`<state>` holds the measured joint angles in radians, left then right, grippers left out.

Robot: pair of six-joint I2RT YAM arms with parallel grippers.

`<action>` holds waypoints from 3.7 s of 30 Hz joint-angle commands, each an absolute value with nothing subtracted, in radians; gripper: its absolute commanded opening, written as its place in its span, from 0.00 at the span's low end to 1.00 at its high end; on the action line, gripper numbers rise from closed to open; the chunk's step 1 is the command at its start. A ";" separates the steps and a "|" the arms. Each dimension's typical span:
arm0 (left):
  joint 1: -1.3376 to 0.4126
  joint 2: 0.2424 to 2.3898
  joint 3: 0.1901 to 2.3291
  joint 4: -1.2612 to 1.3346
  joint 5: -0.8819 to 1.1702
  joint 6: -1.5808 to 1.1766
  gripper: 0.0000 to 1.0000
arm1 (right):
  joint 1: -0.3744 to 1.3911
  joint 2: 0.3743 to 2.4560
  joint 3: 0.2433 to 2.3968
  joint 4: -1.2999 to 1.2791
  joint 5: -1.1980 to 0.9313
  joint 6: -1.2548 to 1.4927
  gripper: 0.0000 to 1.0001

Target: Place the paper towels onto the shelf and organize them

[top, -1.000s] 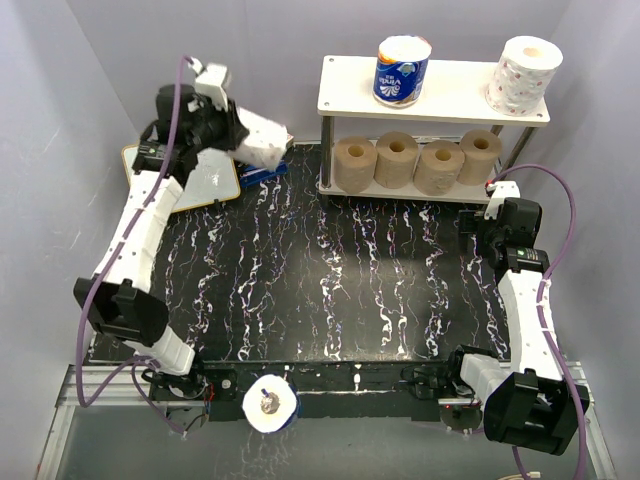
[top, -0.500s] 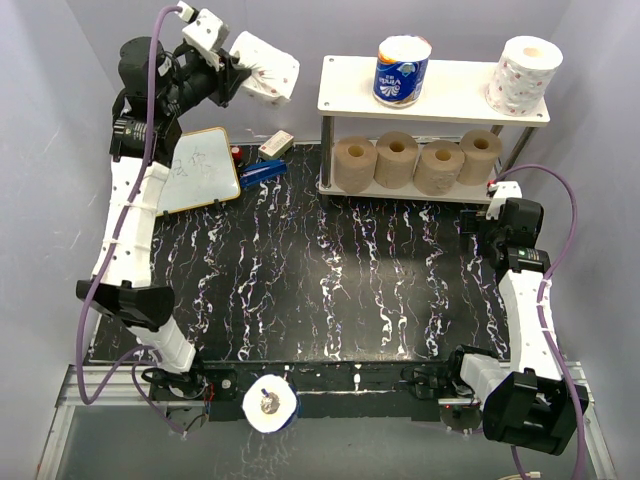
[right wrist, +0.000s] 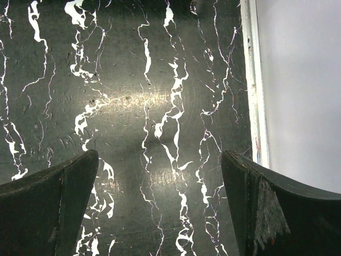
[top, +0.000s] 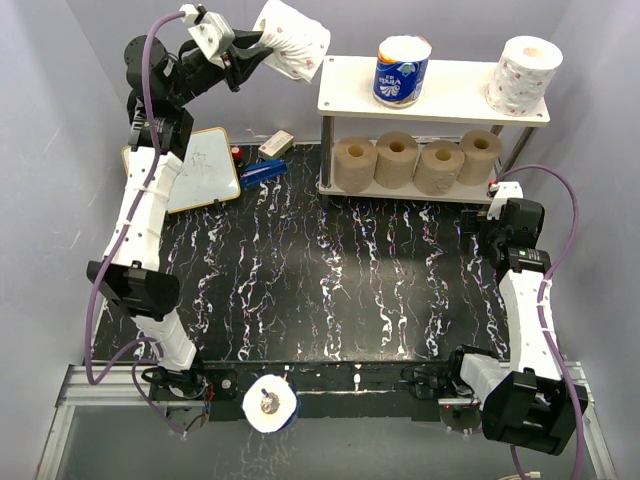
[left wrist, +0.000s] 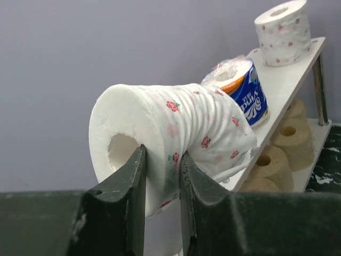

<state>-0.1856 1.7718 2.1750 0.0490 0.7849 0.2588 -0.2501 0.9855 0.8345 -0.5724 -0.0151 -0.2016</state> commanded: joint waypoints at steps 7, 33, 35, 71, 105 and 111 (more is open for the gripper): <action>-0.198 1.901 2.187 0.599 0.920 0.088 0.00 | -0.258 0.967 0.829 -0.526 -0.011 -0.204 0.98; -0.358 2.086 2.458 0.089 0.893 0.855 0.00 | -0.259 0.952 0.825 -0.526 -0.036 -0.212 0.98; -0.358 2.095 2.465 0.068 0.889 0.884 0.00 | -0.259 0.952 0.824 -0.523 -0.036 -0.211 0.98; -0.393 2.074 2.370 0.295 0.795 0.785 0.64 | -0.259 0.952 0.825 -0.524 -0.039 -0.212 0.98; 0.016 0.764 1.000 -0.680 -0.118 0.073 0.99 | -0.258 0.873 0.887 -0.507 -0.050 -0.086 0.98; 0.110 0.768 0.911 -0.647 -0.163 -0.112 0.99 | -0.276 0.815 0.839 -0.528 -0.180 -0.105 0.98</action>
<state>0.0616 0.8078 0.9558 -0.6487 -0.1753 0.0540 -0.2600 0.8608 0.8265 -0.5720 -0.0986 -0.1234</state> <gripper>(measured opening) 0.985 0.983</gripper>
